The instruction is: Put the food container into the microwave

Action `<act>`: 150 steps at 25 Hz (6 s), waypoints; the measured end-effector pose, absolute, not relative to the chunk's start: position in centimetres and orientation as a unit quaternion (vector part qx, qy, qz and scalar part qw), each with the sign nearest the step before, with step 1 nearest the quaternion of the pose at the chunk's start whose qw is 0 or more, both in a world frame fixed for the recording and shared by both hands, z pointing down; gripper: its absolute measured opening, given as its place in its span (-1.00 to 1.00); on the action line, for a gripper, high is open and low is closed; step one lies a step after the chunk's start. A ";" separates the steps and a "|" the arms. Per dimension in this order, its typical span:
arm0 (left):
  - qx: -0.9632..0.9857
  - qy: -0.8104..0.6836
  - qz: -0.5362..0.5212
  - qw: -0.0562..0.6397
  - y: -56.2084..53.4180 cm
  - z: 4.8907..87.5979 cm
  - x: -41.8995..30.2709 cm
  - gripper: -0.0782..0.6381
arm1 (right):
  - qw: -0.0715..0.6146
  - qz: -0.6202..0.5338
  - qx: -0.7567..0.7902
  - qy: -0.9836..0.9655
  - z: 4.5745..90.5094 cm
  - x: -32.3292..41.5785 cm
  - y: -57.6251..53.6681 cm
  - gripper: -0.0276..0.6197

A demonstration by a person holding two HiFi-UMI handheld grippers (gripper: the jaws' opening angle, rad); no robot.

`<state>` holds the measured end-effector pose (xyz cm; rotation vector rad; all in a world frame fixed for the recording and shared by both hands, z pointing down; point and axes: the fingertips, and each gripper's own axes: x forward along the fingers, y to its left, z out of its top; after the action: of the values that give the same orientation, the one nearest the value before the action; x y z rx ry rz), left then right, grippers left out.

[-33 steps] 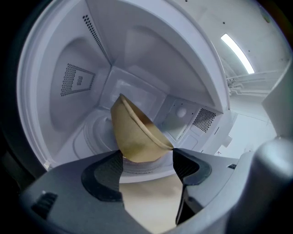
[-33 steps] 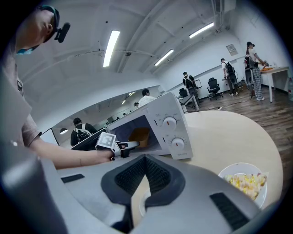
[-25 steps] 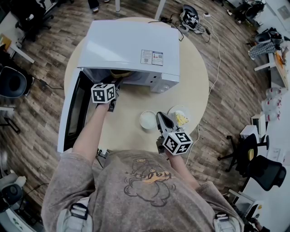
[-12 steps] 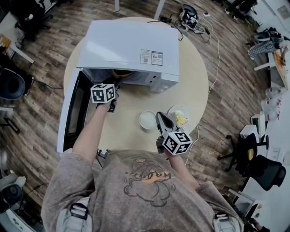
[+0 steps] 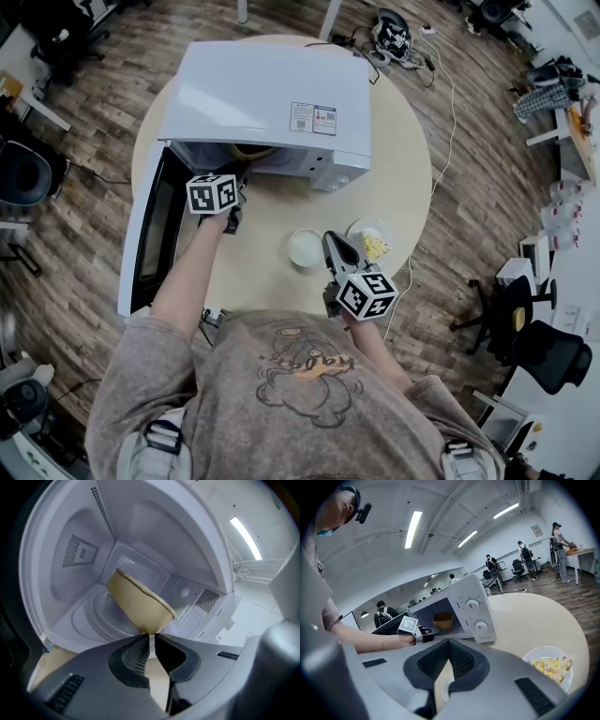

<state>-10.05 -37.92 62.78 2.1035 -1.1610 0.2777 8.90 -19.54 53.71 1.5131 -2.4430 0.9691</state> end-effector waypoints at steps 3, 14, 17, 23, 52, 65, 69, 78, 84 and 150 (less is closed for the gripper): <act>0.812 -0.446 0.104 0.362 -37.7 63.1 -10.0 -0.65 | 0.055 0.319 0.498 -0.805 53.8 8.9 -19.5 -0.91; 0.821 -0.402 0.090 0.395 -36.5 63.1 -8.1 -0.66 | 0.054 0.319 0.496 -0.806 53.7 8.9 -19.5 -0.91; 0.821 -0.402 0.087 0.395 -36.5 63.1 -8.1 -0.66 | 0.054 0.319 0.496 -0.806 53.6 8.9 -19.4 -0.91; 0.823 -0.410 0.082 0.384 -36.5 62.3 -8.2 -0.66 | 0.053 0.316 0.496 -0.807 53.6 9.1 -19.5 -0.91; 0.806 -0.498 0.009 0.321 -22.3 52.7 -9.2 -0.66 | 0.048 0.278 0.383 -0.879 51.5 9.1 -16.8 -0.91; 0.811 -0.507 -0.020 0.291 -14.4 48.0 -11.3 -0.67 | 0.055 0.263 0.358 -0.894 50.7 6.0 -14.5 -0.91; 0.815 -0.505 -0.026 0.283 -11.9 46.7 -12.5 -0.67 | 0.055 0.254 0.360 -0.896 49.8 4.8 -13.0 -0.91; 0.825 -0.496 -0.025 0.270 -7.9 46.2 -12.9 -0.67 | 0.061 0.215 0.392 -0.892 47.9 5.6 -10.3 -0.91; 0.828 -0.517 0.005 0.215 -7.1 47.2 -12.4 -0.67 | 0.069 0.196 0.412 -0.887 47.9 7.2 -9.3 -0.91; 0.797 -0.582 -0.005 0.163 -6.6 49.0 -14.1 -0.70 | 0.095 0.146 0.463 -0.869 49.6 8.6 -9.9 -0.91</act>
<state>-14.12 -6.57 48.98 2.2730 -1.6587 -0.0136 8.60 -9.89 49.55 1.3712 -2.5765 0.4332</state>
